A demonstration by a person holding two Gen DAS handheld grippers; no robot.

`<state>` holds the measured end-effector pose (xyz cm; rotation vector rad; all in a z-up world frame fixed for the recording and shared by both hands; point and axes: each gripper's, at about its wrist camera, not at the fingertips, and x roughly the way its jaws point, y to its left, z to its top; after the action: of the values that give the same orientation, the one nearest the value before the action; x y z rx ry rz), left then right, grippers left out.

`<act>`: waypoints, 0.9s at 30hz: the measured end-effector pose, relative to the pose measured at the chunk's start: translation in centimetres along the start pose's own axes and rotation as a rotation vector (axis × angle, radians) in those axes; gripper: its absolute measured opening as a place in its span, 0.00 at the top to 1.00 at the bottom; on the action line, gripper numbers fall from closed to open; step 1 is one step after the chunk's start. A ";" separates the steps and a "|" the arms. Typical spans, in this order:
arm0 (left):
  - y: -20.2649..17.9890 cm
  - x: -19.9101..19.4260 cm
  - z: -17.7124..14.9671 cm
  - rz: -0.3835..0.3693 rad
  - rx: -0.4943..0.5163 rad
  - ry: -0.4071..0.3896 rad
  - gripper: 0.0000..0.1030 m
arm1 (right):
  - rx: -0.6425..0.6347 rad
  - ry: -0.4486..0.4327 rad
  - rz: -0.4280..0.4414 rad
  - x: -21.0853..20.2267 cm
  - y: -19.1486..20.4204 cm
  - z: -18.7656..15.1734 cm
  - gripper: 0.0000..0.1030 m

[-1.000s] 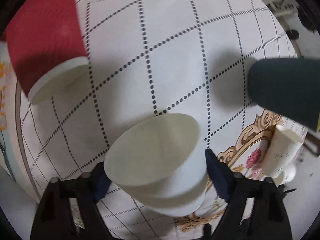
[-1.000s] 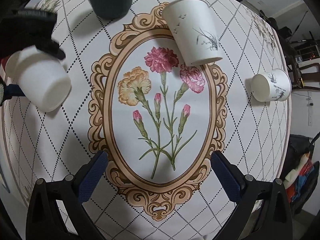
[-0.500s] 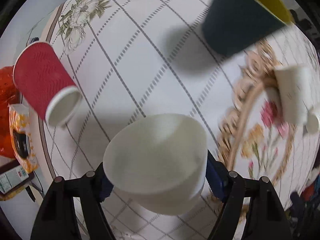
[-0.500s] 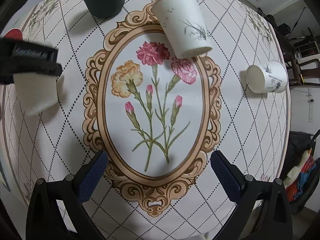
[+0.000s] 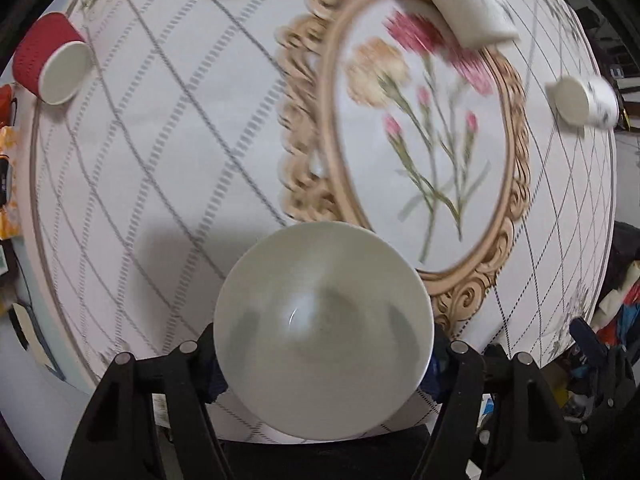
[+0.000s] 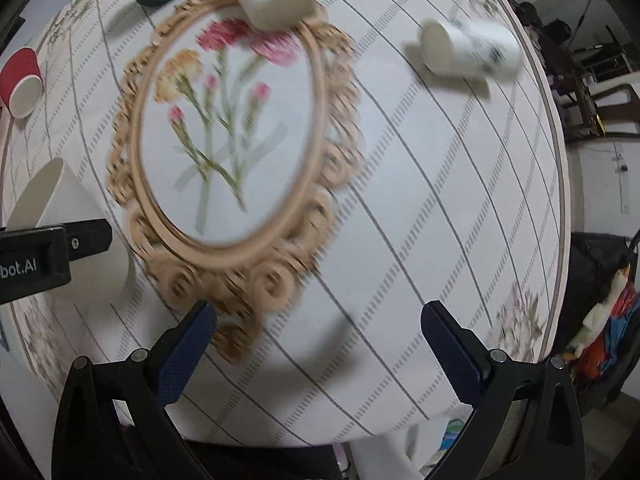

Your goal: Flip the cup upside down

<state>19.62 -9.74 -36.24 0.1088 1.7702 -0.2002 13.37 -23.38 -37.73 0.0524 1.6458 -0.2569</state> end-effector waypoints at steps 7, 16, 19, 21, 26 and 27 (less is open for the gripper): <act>-4.7 1.5 -0.1 0.023 -0.003 -0.027 0.32 | 0.044 0.012 0.000 1.0 -4.2 -3.6 0.00; -4.1 5.0 2.3 0.035 -0.069 0.015 0.32 | 0.078 -0.012 0.031 1.2 -7.0 -4.8 0.00; -3.9 5.3 2.0 0.022 -0.084 0.023 0.32 | 0.082 -0.014 0.038 1.3 -7.3 -5.0 0.00; -4.1 5.7 1.0 0.019 -0.091 0.026 0.32 | 0.083 -0.014 0.043 1.3 -7.3 -4.9 0.00; -4.1 5.4 0.5 0.035 -0.089 0.020 0.25 | 0.086 -0.029 0.048 0.7 -7.2 -4.7 0.00; -4.0 5.0 1.7 0.037 -0.090 0.013 0.21 | 0.086 -0.031 0.049 0.7 -7.2 -4.6 0.00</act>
<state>19.45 -14.12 -41.19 0.0786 1.7863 -0.0930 7.42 -29.57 -37.11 0.1523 1.6002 -0.2897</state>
